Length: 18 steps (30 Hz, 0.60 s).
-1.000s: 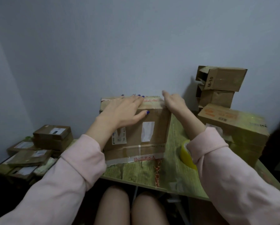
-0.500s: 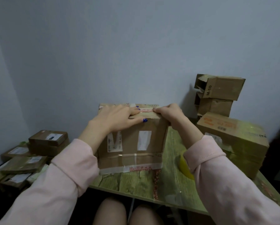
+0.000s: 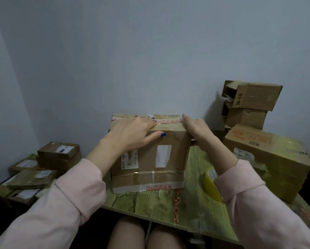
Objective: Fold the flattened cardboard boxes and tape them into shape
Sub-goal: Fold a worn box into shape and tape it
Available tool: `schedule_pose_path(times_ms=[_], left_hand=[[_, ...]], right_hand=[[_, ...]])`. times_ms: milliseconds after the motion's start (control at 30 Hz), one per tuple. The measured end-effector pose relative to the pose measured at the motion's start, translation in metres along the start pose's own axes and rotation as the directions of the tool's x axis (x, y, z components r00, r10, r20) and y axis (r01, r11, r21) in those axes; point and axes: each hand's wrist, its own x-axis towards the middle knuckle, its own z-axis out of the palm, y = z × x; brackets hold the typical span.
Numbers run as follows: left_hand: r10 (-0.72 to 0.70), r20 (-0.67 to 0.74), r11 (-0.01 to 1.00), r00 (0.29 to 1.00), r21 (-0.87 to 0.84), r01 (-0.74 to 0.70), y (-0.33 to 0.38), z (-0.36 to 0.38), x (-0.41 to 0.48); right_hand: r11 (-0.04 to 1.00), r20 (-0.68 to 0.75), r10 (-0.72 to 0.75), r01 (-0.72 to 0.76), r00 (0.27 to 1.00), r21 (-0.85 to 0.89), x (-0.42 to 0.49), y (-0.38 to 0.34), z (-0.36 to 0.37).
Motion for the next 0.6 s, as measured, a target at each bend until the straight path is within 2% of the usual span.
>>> schedule_pose_path(times_ms=[100, 167, 367, 500, 600], left_hand=[[0.011, -0.019, 0.999, 1.0, 0.031, -0.011, -0.002, 0.003, 0.002], [0.018, -0.019, 0.998, 1.0, 0.053, -0.017, 0.001, 0.003, 0.001], [0.012, 0.068, 0.996, 0.998, 0.09, -0.018, 0.01, 0.001, 0.004], [0.11, -0.092, 0.992, 0.99, 0.076, -0.103, 0.017, 0.005, -0.001], [0.202, -0.248, 0.979, 0.947, 0.05, -0.196, 0.029, 0.002, -0.007]], right_hand=[[0.972, 0.16, 0.146, -0.171, 0.976, 0.159, -0.005, -0.002, -0.005], [0.95, 0.227, 0.189, -0.236, 0.955, 0.202, -0.007, -0.004, -0.01], [0.931, 0.134, 0.187, -0.219, 0.973, 0.291, -0.008, -0.006, -0.006], [0.936, 0.09, 0.195, -0.213, 0.977, 0.282, -0.008, -0.007, -0.011], [0.95, 0.066, 0.178, -0.189, 0.982, 0.249, -0.011, 0.001, -0.017]])
